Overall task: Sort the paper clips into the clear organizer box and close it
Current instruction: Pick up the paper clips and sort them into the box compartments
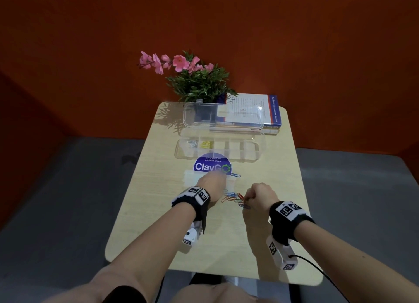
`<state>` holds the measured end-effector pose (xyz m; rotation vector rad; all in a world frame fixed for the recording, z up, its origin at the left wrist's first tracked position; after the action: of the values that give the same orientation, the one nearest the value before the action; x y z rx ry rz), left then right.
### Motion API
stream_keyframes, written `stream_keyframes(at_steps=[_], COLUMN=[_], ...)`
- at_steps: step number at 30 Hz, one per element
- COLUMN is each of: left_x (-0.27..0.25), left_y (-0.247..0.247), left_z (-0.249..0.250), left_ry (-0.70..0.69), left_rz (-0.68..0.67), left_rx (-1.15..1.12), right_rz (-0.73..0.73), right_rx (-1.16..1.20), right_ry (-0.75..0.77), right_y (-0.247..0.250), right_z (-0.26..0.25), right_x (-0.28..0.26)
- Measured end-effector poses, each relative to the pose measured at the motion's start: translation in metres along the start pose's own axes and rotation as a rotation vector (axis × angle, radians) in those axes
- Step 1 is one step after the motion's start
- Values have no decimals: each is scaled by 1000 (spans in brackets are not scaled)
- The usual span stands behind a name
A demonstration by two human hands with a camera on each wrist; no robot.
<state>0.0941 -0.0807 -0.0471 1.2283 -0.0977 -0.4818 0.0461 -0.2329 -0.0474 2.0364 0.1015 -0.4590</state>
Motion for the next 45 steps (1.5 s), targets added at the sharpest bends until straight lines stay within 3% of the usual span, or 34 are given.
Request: stream_keyframes(at_steps=[4,11,15,18,20,24,29,34,40,45], left_x=[-2,19,36,42,43,42,37,29,22,9], left_y=[1,8,5,4,3,1,4,8,9,22], left_z=[-2,4,15,20,18,6,-11,-22,-25,-35], left_ry=[19,181,124,76,75,87,91,136,222,299], left_rz=[16,101,19,-9,28,114,115,134,115,270], left_rx=[-30,-205,-80,-3,-7,-71,-92,-130,-202,-354], right_rz=[43,51,-30,-38,-24,-64,2,5,-1,-19], right_rx=[42,475,867,986,885,455,188,49,39,70], right_ry=[-12,-170,-281,-364,-339,-35,134,186,166,195], right_y=[3,6,6,5,3,-4,-15,-14,-5,-4], right_z=[2,21,15,15,16,5,-10,-15,-11,-9], right_x=[-4,1,-3,-3,-2,-2,-3,0,-3,-7])
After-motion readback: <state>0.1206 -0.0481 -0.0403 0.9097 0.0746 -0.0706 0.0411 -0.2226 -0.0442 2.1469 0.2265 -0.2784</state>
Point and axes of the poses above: each hand's wrist, its own x-axis towards the middle knuckle, its own y-axis out of the back of the hand, z = x × y, the point moved 4 cm from there along x, towards the middle knuckle, and after that the axes turned 10 degrees about z, right-handed, at the moved point
